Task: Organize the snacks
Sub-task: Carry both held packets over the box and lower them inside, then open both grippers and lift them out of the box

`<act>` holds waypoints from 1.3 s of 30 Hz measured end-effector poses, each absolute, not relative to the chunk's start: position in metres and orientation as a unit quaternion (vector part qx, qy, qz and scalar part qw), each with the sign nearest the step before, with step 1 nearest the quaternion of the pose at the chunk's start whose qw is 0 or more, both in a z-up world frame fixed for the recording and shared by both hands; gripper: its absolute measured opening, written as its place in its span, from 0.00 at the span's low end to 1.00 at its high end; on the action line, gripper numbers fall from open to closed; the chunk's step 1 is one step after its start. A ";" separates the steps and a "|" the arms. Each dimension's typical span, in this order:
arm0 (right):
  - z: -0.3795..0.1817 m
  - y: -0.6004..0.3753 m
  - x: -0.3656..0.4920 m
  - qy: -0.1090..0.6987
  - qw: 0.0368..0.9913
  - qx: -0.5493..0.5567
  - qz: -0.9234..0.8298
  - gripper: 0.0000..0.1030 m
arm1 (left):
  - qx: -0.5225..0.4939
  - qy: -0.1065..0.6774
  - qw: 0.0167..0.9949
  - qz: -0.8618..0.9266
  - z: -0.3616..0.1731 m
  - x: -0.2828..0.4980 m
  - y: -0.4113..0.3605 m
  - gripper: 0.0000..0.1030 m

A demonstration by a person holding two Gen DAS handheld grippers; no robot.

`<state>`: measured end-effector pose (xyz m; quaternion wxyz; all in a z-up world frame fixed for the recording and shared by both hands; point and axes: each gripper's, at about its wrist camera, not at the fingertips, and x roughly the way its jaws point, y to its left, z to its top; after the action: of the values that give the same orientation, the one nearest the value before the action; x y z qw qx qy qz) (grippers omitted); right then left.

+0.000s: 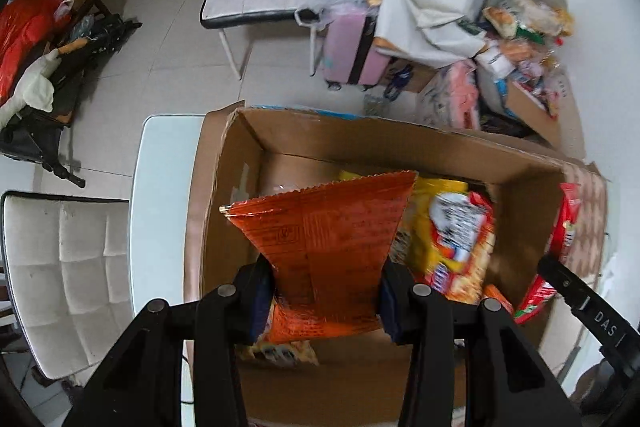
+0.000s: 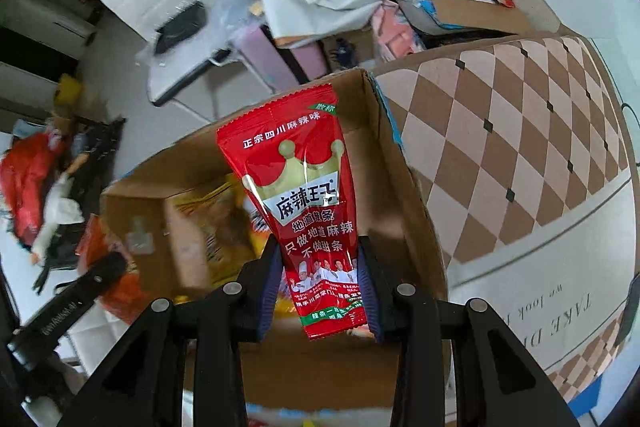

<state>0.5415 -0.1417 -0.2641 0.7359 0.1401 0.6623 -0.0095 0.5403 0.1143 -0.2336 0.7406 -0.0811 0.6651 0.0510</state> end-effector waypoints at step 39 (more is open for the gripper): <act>-0.265 -0.117 0.497 0.647 0.763 0.017 0.012 0.84 | -0.086 0.614 0.784 0.040 -0.214 0.479 0.104 0.81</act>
<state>0.4974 -0.1166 -0.2647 0.7626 0.0173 0.6466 0.0125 0.4794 0.1044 -0.2142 0.7839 -0.0859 0.6136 0.0403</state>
